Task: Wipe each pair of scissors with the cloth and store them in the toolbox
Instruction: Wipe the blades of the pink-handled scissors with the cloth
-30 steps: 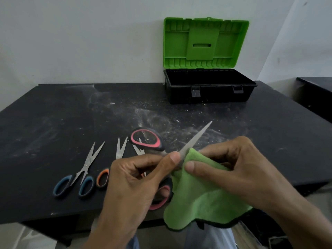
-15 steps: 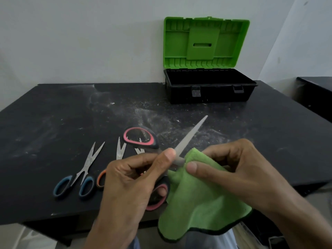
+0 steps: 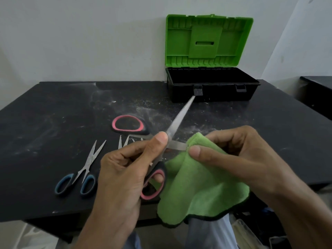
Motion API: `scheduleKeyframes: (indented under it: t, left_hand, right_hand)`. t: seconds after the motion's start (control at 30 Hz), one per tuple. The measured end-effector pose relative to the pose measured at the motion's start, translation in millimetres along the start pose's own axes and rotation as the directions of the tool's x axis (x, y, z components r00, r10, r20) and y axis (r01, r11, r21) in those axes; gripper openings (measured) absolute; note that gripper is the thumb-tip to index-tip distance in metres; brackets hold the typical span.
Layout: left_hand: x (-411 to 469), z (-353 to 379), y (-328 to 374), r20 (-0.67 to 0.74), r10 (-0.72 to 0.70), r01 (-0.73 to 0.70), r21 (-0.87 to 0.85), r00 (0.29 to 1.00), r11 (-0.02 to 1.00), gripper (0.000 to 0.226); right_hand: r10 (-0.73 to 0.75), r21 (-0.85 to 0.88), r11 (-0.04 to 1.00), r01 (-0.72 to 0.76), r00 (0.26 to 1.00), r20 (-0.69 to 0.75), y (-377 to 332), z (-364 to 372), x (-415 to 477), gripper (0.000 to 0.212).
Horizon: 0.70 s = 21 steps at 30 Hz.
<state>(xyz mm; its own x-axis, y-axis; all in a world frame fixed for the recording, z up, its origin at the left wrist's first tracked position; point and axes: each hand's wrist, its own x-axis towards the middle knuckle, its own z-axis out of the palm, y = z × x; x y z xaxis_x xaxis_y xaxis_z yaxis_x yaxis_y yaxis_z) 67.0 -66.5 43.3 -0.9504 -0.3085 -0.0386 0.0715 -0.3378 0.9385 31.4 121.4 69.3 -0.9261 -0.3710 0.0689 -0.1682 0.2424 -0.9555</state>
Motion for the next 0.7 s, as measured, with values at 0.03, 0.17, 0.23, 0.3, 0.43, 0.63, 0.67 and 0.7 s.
scheduleKeyframes:
  t: [0.03, 0.17, 0.23, 0.3, 0.43, 0.63, 0.67, 0.7]
  left_hand:
    - [1.5, -1.9, 0.1, -0.015, -0.014, 0.014, -0.024, 1.000, 1.000, 0.022]
    - [2.3, -3.3, -5.0, -0.037, -0.040, 0.039, -0.034, 0.998, 0.999, 0.028]
    - [0.7, 0.5, -7.5, -0.020, -0.042, 0.042, -0.014, 0.999, 0.999, 0.028]
    - [-0.1, 2.2, -8.2, -0.023, -0.043, 0.043, -0.004, 0.999, 0.999, 0.027]
    - [1.0, -1.7, -7.5, -0.026, -0.051, 0.052, 0.056, 0.998, 0.997, 0.030]
    - [3.6, -0.9, -7.3, -0.062, -0.034, 0.039, 0.083, 0.997, 0.996, 0.027]
    - [4.7, -0.7, -6.0, -0.067, -0.024, 0.030, 0.082, 0.997, 0.996, 0.026]
    - [5.6, -0.2, -4.0, -0.069, -0.013, 0.018, 0.081, 0.998, 0.997, 0.025]
  right_hand:
    - [0.010, 0.005, 1.000, -0.010, 1.000, -0.004, 0.4, -3.8, -0.2, 0.019]
    - [0.045, 0.029, 0.999, -0.044, 0.998, -0.031, 1.3, -7.6, -1.6, 0.021]
    - [0.038, 0.037, 0.999, -0.037, 0.999, -0.039, 0.7, -3.2, -0.9, 0.021]
    - [0.022, 0.035, 0.999, -0.021, 0.999, -0.036, -0.4, 2.3, 1.0, 0.020]
    - [0.023, 0.019, 1.000, -0.022, 0.999, -0.045, 1.5, 7.1, 5.2, 0.020]
    - [0.058, 0.034, 0.998, -0.058, 0.998, -0.019, 3.6, 10.0, 12.9, 0.023]
    - [0.045, 0.023, 0.999, -0.044, 0.999, -0.024, 3.3, 10.3, 14.1, 0.022]
    - [0.022, 0.003, 1.000, -0.022, 0.999, -0.034, 2.9, 10.9, 15.2, 0.022]
